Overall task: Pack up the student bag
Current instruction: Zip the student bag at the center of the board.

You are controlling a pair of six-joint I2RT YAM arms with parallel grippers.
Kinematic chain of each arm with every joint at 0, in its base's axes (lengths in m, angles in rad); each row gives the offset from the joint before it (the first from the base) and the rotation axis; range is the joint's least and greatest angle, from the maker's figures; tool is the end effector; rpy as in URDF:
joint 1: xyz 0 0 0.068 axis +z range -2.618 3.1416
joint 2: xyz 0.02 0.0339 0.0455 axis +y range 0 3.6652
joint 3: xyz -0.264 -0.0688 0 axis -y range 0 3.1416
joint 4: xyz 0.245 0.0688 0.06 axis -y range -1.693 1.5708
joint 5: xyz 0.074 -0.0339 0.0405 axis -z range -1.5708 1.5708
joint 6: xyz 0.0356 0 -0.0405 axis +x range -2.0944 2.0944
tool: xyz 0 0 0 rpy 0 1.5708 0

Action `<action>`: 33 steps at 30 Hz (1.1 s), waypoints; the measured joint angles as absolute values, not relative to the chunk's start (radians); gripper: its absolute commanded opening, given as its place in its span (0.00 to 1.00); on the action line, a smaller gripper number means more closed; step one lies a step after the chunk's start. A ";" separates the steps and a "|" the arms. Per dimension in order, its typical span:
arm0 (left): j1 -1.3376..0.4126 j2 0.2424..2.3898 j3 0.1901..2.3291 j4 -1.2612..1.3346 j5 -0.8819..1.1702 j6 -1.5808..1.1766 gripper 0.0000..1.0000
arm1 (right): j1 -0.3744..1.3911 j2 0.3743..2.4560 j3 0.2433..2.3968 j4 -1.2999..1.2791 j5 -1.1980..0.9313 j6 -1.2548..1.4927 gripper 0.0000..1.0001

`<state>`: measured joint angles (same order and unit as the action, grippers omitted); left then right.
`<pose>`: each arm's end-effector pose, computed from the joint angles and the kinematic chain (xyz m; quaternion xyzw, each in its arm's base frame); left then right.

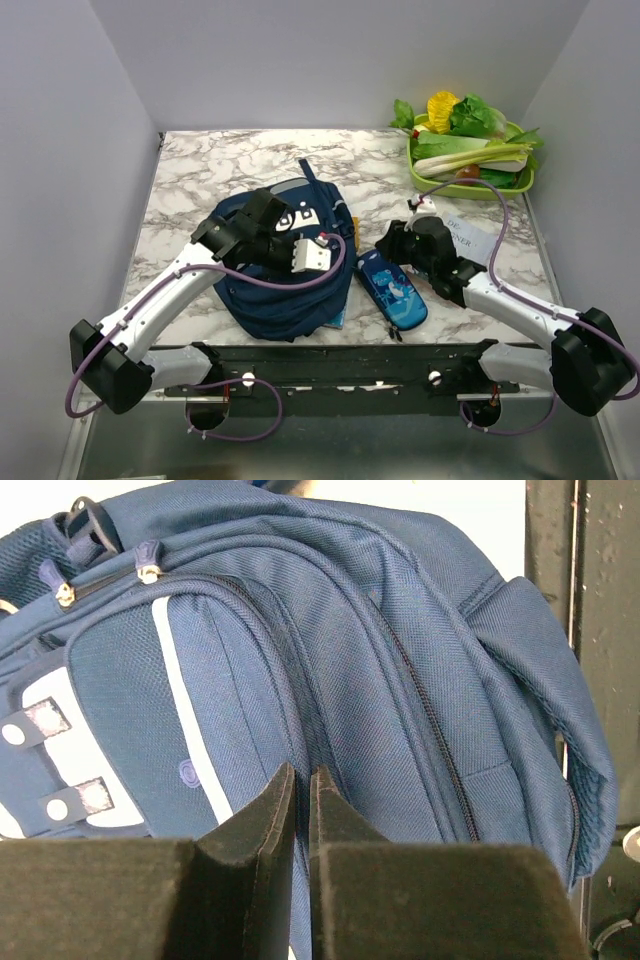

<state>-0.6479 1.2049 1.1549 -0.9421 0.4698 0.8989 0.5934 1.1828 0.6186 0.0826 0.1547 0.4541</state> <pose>0.1745 -0.1523 0.3192 0.6987 0.6206 -0.1866 0.3032 0.2153 0.1386 0.2270 -0.0194 0.8535 0.2011 0.4803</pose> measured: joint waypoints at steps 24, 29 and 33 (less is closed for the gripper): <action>-0.539 0.806 0.878 -0.802 0.583 0.855 0.00 | 0.609 1.168 0.530 0.321 -0.167 0.214 0.53; -0.539 0.755 0.810 -0.831 0.589 0.929 0.00 | 0.624 1.218 0.586 0.321 -0.198 0.161 0.53; -0.539 0.731 0.797 -0.836 0.588 0.959 0.00 | 0.682 1.259 0.632 0.295 -0.224 0.073 0.53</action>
